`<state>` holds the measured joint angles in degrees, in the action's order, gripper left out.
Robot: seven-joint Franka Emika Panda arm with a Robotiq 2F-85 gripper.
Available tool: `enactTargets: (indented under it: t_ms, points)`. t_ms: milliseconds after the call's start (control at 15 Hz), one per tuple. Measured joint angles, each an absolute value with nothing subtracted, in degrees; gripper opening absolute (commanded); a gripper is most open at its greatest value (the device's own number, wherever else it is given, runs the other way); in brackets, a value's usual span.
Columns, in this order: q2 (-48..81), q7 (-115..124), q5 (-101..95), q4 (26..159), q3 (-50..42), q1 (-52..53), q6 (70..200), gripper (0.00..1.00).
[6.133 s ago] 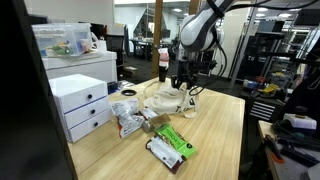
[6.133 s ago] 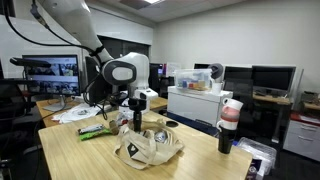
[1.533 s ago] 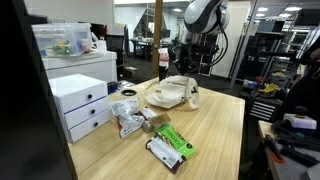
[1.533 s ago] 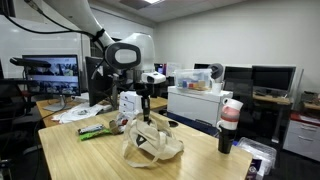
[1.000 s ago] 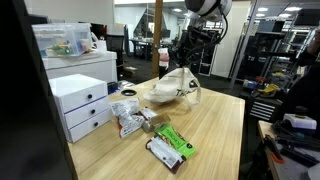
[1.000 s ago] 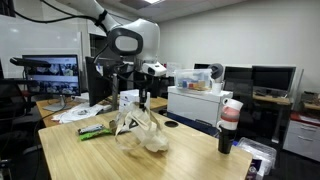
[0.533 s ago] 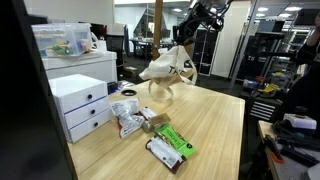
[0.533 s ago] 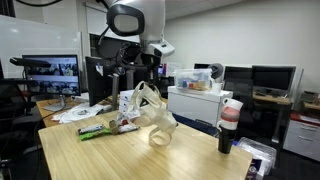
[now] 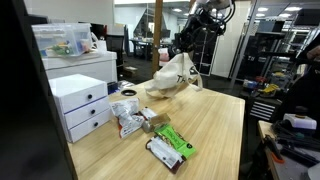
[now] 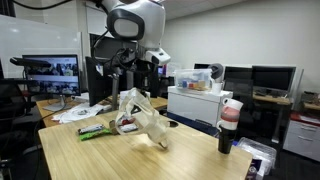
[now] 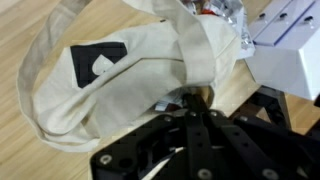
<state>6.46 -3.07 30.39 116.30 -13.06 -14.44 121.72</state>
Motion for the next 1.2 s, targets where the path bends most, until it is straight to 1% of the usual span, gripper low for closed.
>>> enactTargets:
  t_ms: [133,667,733,933,1200]
  points:
    - [8.8,-3.1,28.0,116.3,-12.4,-13.9,118.1,0.0]
    - [12.3,-10.3,27.8,111.5,-10.1,-14.0,91.5,0.0]
    - [13.1,-12.2,27.8,108.2,-10.2,-14.4,84.4,0.0]
    - [15.6,-16.4,27.9,102.3,-10.8,-16.7,72.8,0.0]
    - [20.9,-19.9,32.2,93.2,-13.2,-23.3,58.1,0.0]
